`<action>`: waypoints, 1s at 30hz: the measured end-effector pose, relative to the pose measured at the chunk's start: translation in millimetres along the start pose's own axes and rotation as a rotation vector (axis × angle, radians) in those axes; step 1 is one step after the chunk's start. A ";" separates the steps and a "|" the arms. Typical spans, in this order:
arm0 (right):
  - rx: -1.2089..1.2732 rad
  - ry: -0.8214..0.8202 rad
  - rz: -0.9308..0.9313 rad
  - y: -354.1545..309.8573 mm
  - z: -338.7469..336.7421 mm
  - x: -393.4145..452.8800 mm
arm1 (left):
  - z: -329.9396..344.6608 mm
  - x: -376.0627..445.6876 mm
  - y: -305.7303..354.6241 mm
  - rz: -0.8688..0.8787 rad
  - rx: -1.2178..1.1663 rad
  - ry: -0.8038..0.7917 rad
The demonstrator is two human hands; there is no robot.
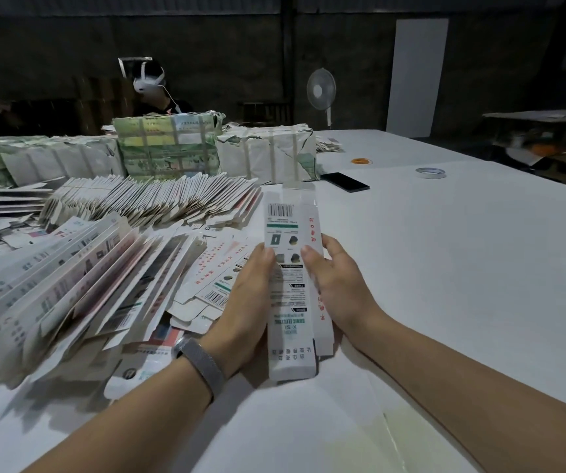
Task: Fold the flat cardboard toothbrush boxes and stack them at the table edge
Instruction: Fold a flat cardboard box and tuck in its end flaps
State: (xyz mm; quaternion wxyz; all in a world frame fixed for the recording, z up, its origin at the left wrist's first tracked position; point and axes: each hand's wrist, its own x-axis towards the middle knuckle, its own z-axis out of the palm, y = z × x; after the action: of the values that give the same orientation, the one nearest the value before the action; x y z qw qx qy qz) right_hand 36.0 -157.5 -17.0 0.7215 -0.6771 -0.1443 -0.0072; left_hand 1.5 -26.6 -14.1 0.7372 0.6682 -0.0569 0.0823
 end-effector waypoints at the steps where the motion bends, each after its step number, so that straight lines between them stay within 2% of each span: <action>1: -0.032 -0.024 -0.010 0.9 1.1 -0.7 | 1.6 -0.6 0.0 0.007 -0.014 -0.009; 6: -0.120 -0.117 -0.041 3.7 6.4 -4.6 | 1.7 -1.8 2.0 -0.035 -0.120 0.025; 13: 0.022 -0.139 -0.005 2.2 10.8 -7.8 | 0.0 0.6 -3.2 -0.134 -0.170 0.089; 22: -0.128 -0.157 -0.050 6.0 11.6 -14.2 | 4.4 -1.9 -6.9 -0.038 -0.141 0.051; 30: -0.046 -0.219 -0.019 1.8 11.8 -13.5 | 3.9 -0.4 -3.1 -0.059 -0.054 0.061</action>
State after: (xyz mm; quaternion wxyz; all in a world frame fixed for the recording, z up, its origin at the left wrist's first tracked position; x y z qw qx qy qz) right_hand 21.1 -148.3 -21.2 0.6857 -0.6888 -0.2284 0.0566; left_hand 1.9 -30.8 -16.9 0.7586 0.6465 -0.0167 0.0794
